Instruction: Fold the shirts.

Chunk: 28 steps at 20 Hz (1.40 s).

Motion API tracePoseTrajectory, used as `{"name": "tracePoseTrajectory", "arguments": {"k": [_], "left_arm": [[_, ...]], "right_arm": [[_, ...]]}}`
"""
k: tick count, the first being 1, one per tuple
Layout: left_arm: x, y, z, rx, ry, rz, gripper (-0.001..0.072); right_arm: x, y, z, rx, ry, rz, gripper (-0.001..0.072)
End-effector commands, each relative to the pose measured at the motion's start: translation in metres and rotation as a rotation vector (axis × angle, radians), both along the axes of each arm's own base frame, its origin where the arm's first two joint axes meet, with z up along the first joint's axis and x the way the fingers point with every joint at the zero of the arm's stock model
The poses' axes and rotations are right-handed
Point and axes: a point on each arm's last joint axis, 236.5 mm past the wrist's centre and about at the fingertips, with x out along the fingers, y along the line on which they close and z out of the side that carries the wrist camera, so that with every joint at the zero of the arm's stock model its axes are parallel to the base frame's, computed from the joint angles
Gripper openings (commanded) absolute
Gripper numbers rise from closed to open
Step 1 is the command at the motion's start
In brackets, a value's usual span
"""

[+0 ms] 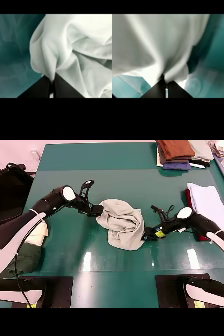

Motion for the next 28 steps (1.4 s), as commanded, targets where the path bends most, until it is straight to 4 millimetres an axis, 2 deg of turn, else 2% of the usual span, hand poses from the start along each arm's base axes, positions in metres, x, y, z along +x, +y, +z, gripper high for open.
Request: {"name": "tracePoseTrajectory", "arguments": {"k": [1,2,4,6,7,9,11,13,15,17,18,19,21,23,24,26,28], "left_arm": [[0.007,0.024,0.024,0.051,-0.008,-0.019,0.0026],[0.017,0.036,0.047,0.053,-0.057,-0.002,0.0026],[0.042,0.062,0.116,0.035,-0.222,0.058,0.0026],[0.048,0.085,0.203,0.012,-0.419,0.107,0.0025],[0.043,0.093,0.248,0.003,-0.524,0.122,0.0025],[0.016,0.098,0.332,-0.037,-0.718,0.105,0.0025],[-0.023,0.104,0.397,-0.087,-0.864,0.098,0.0026],[-0.06,0.112,0.438,-0.112,-0.958,0.098,0.0025],[-0.086,0.114,0.455,-0.134,-0.995,0.087,0.0025],[-0.099,0.109,0.449,-0.144,-0.956,0.054,0.0025],[-0.102,0.106,0.437,-0.132,-0.911,0.031,0.0025],[-0.102,0.104,0.425,-0.115,-0.873,0.011,0.0025],[-0.092,0.096,0.394,-0.087,-0.785,-0.019,0.0025],[-0.073,0.082,0.345,-0.041,-0.683,-0.083,0.0025],[-0.063,0.075,0.313,-0.021,-0.609,-0.103,0.0025],[-0.04,0.069,0.241,0.032,-0.455,-0.126,0.0026],[-0.012,0.073,0.17,0.115,-0.359,-0.121,0.0026]], "right_arm": [[0.034,-0.016,0.038,-0.056,-0.174,0.022,0.0024],[0.048,-0.034,0.065,-0.089,-0.259,0.005,0.0024],[0.069,-0.066,0.13,-0.138,-0.442,-0.049,0.0024],[0.079,-0.094,0.206,-0.157,-0.626,-0.134,0.0024],[0.078,-0.105,0.24,-0.171,-0.709,-0.165,0.0024],[0.069,-0.12,0.305,-0.202,-0.87,-0.215,0.0024],[0.054,-0.127,0.353,-0.228,-0.996,-0.245,0.0024],[0.04,-0.13,0.387,-0.245,-1.07,-0.262,0.0024],[0.032,-0.129,0.409,-0.252,-1.108,-0.26,0.0023],[0.033,-0.129,0.42,-0.245,-1.102,-0.265,0.0023],[0.036,-0.129,0.421,-0.238,-1.083,-0.269,0.0023],[0.042,-0.13,0.417,-0.232,-1.051,-0.269,0.0023],[0.062,-0.133,0.394,-0.208,-0.942,-0.286,0.0023],[0.09,-0.129,0.348,-0.185,-0.802,-0.257,0.0023],[0.102,-0.125,0.319,-0.17,-0.724,-0.239,0.0023],[0.121,-0.109,0.248,-0.145,-0.535,-0.184,0.0024],[0.14,-0.098,0.185,-0.133,-0.399,-0.167,0.0024]]}}
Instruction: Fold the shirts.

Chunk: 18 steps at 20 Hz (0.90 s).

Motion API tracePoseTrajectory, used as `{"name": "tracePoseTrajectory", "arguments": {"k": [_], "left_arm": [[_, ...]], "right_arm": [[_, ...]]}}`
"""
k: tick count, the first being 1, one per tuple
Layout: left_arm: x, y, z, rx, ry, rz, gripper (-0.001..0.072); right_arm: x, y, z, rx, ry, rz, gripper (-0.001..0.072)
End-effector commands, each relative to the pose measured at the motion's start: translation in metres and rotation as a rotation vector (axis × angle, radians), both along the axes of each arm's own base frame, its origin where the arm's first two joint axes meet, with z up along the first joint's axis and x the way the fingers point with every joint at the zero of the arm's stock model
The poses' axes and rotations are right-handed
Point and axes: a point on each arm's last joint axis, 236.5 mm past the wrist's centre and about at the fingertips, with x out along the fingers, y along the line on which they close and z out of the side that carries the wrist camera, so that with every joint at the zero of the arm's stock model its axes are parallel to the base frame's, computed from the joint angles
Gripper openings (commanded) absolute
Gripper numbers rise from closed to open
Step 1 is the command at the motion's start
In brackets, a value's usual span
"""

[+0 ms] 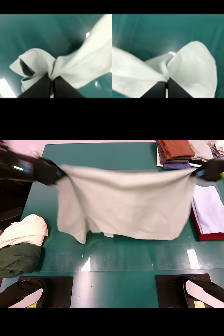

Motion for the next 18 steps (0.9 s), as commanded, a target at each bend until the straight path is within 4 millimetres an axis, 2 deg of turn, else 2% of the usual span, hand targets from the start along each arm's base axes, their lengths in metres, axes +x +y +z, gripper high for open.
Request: {"name": "tracePoseTrajectory", "arguments": {"k": [1,2,3,4,6,7,8,10,13,15,18], "left_arm": [[0.038,0.005,-0.112,0.133,0.151,0.023,0.0026],[0.055,0.012,-0.133,0.167,0.165,0.048,0.0044],[0.071,0.018,-0.148,0.169,0.172,0.089,0.0346],[0.086,0.03,-0.156,0.13,0.189,0.173,0.0608],[0.105,0.066,-0.155,0.053,0.214,0.334,0.0602],[0.105,0.085,-0.155,0.031,0.244,0.389,0.0602],[0.098,0.102,-0.159,0.014,0.301,0.418,0.0603],[0.072,0.118,-0.178,0.032,0.427,0.398,0.0603],[0.036,0.117,-0.221,0.056,0.579,0.373,0.0604],[0.015,0.109,-0.253,0.026,0.668,0.382,0.0605],[-0.008,0.09,-0.287,-0.067,0.761,0.398,0.0604]], "right_arm": [[0.032,0.021,-0.1,0.042,0.216,0.018,0.0025],[0.045,0.022,-0.115,0.049,0.225,0.005,0.0048],[0.057,0.021,-0.123,0.055,0.226,-0.005,0.0268],[0.067,0.021,-0.125,0.059,0.225,-0.008,0.0388],[0.076,0.012,-0.117,0.057,0.225,-0.007,0.038],[0.074,0.01,-0.112,0.054,0.229,0.0,0.0366],[0.07,0.006,-0.108,0.053,0.231,0.001,0.0364],[0.055,0.003,-0.103,0.044,0.221,0.008,0.0364],[0.029,0.005,-0.107,0.037,0.21,0.008,0.0364],[0.013,0.007,-0.11,0.039,0.204,0.002,0.0364],[-0.004,0.008,-0.114,0.04,0.193,-0.015,0.0365]]}}
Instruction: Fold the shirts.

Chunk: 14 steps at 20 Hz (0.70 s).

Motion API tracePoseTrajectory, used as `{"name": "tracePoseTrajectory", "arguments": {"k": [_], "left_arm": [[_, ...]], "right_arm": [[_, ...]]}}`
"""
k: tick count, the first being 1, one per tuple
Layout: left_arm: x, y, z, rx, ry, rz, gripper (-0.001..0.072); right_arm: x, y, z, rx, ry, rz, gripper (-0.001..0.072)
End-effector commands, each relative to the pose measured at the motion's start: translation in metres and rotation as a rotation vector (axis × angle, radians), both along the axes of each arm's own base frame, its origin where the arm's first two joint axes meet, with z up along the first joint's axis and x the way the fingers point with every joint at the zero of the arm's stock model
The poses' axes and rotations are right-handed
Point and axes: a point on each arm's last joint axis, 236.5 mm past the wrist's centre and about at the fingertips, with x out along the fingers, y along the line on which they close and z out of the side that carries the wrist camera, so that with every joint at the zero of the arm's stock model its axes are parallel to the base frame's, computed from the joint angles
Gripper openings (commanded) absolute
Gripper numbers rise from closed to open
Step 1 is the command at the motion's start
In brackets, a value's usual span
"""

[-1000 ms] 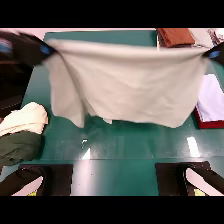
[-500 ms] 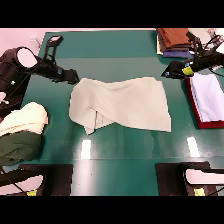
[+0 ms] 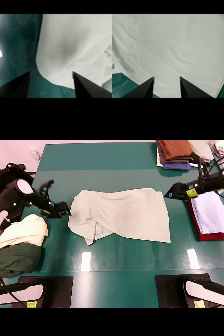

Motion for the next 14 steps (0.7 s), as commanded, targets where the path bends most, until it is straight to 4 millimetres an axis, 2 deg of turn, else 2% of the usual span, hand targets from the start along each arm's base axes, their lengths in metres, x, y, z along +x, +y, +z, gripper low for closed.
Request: {"name": "tracePoseTrajectory", "arguments": {"k": [1,4,8,9,10,11,14], "left_arm": [[-0.028,-0.018,-0.037,-0.104,0.086,0.052,0.0605],[-0.035,-0.024,-0.051,-0.141,0.106,0.097,0.0605],[-0.03,-0.027,-0.049,-0.158,0.089,0.117,0.0592],[-0.026,-0.026,-0.047,-0.156,0.077,0.115,0.0318],[-0.022,-0.026,-0.042,-0.155,0.061,0.112,0.0079],[-0.015,-0.023,-0.035,-0.145,0.026,0.108,0.0026],[0.002,-0.02,-0.001,-0.136,-0.094,0.103,0.0025]], "right_arm": [[-0.019,0.001,-0.004,-0.004,-0.027,-0.019,0.0364],[-0.023,0.001,0.0,-0.005,-0.047,-0.026,0.0364],[-0.024,-0.001,0.0,-0.007,-0.043,-0.026,0.0364],[-0.027,-0.003,-0.001,-0.006,-0.029,-0.029,0.0364],[-0.032,-0.009,-0.004,-0.009,-0.006,-0.033,0.0364],[-0.037,-0.016,-0.007,-0.013,0.019,-0.035,0.0364],[-0.064,-0.046,-0.037,0.006,0.126,-0.113,0.0364]]}}
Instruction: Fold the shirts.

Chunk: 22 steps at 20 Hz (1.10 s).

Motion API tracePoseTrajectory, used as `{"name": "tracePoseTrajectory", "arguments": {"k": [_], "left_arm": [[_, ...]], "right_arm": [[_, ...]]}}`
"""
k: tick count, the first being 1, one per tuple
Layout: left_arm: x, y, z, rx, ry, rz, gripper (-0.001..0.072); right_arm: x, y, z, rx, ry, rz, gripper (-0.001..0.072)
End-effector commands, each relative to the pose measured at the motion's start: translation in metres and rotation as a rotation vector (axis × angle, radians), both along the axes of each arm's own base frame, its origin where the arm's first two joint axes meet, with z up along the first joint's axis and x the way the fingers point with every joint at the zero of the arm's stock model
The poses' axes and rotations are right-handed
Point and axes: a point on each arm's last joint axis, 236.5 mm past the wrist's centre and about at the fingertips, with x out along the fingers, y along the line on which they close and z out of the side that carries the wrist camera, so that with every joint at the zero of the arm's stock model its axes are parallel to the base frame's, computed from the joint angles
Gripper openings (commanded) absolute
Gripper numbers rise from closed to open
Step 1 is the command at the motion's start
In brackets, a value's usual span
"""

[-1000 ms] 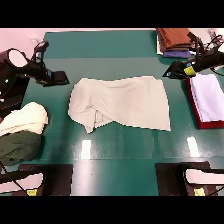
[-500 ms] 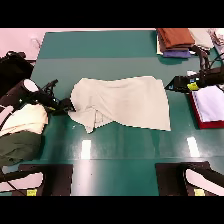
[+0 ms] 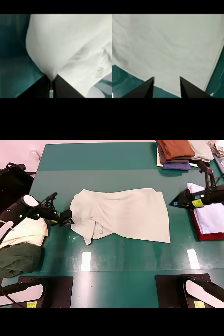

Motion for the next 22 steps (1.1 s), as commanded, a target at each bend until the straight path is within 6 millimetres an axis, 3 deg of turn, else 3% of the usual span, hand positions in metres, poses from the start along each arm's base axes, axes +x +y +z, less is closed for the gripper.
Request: {"name": "tracePoseTrajectory", "arguments": {"k": [1,2,4,6,8,14,16,18,20,22], "left_arm": [[0.017,0.004,0.035,0.02,-0.13,-0.008,0.0025],[0.019,0.005,0.043,0.029,-0.155,-0.013,0.0025],[0.018,0.007,0.051,0.043,-0.178,-0.019,0.0026],[0.017,0.007,0.052,0.041,-0.176,-0.02,0.0026],[0.017,0.007,0.052,0.041,-0.176,-0.02,0.0026],[0.016,0.007,0.052,0.04,-0.175,-0.02,0.0026],[0.014,0.006,0.051,0.038,-0.165,-0.026,0.0026],[0.009,0.004,0.053,0.033,-0.156,-0.037,0.0025],[0.01,0.004,0.076,0.036,-0.214,-0.041,0.0025],[0.017,0.006,0.131,0.053,-0.358,-0.043,0.0025]], "right_arm": [[-0.037,-0.032,-0.037,0.028,0.129,-0.088,0.0366],[-0.053,-0.044,-0.056,0.047,0.178,-0.142,0.0378],[-0.087,-0.061,-0.095,0.108,0.295,-0.252,0.0538],[-0.116,-0.061,-0.129,0.187,0.412,-0.314,0.0516],[-0.131,-0.047,-0.151,0.266,0.482,-0.309,0.0434],[-0.096,-0.003,-0.175,0.359,0.437,-0.299,0.0424],[-0.092,0.008,-0.178,0.328,0.421,-0.258,0.0174],[-0.089,0.021,-0.171,0.296,0.376,-0.158,0.0056],[-0.071,0.027,-0.14,0.267,0.273,-0.078,0.0025],[-0.043,0.028,-0.083,0.225,0.1,-0.007,0.0024]]}}
